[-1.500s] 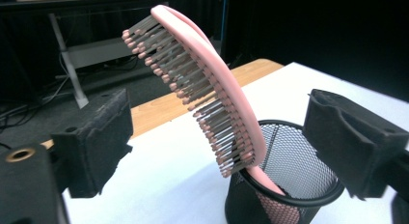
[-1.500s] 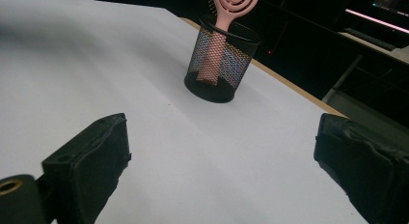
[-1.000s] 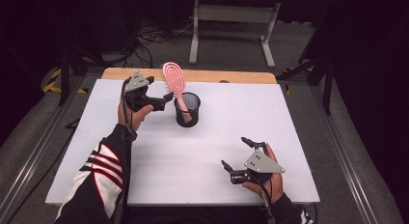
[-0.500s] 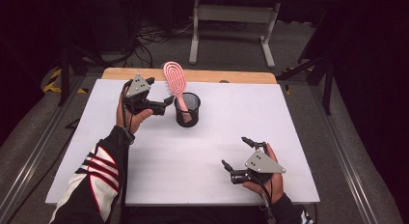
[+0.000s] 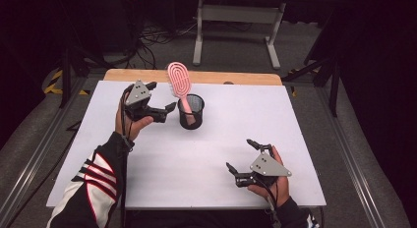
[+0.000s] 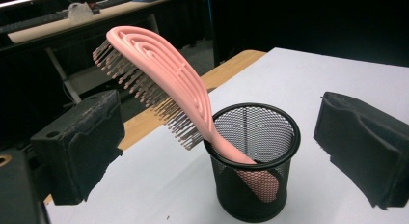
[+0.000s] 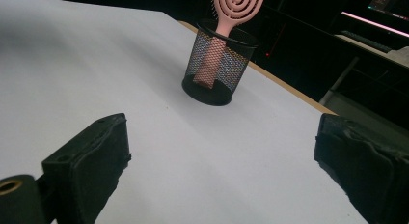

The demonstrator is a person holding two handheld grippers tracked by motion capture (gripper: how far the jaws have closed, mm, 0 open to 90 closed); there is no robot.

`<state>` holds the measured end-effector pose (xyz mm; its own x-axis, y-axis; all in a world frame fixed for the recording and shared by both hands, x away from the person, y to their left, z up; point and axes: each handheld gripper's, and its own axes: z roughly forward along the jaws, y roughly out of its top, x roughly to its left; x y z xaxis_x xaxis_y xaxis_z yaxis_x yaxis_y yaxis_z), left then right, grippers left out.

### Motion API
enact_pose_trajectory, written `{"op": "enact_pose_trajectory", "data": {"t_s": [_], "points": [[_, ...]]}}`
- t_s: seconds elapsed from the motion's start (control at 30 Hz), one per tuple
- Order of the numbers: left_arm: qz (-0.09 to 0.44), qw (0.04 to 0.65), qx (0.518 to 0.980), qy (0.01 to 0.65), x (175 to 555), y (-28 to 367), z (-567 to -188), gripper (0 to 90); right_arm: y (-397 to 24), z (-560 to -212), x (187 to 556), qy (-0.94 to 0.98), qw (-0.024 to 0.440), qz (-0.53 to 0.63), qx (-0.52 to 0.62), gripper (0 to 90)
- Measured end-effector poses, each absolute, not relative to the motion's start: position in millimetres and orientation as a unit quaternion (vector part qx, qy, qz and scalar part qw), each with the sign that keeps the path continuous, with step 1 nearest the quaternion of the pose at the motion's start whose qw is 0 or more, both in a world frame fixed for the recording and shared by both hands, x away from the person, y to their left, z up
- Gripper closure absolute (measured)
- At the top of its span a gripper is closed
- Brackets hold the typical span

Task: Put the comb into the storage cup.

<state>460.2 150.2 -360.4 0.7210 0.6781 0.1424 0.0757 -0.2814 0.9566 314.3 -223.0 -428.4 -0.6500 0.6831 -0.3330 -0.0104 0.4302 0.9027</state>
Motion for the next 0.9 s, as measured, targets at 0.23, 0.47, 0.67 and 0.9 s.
{"op": "enact_pose_trajectory", "data": {"t_s": [0.23,0.47,0.67,0.9], "points": [[0.281,0.547,0.751,0.241,452.1,150.2,-359.7,4.8,-223.5,-427.9,314.2,0.766,0.358,0.487,0.22,5.8],[0.283,0.552,0.749,0.23,443.2,150.2,-360.8,4.7,-223.7,-427.7,314.1,0.765,0.359,0.488,0.22,5.8],[0.284,0.556,0.748,0.226,436.9,152.0,-363.4,4.7,-224.0,-427.3,314.1,0.764,0.36,0.489,0.22,5.8],[0.285,0.558,0.747,0.222,431.0,153.5,-367.9,4.7,-223.9,-427.2,314.0,0.763,0.361,0.488,0.22,5.8]]}}
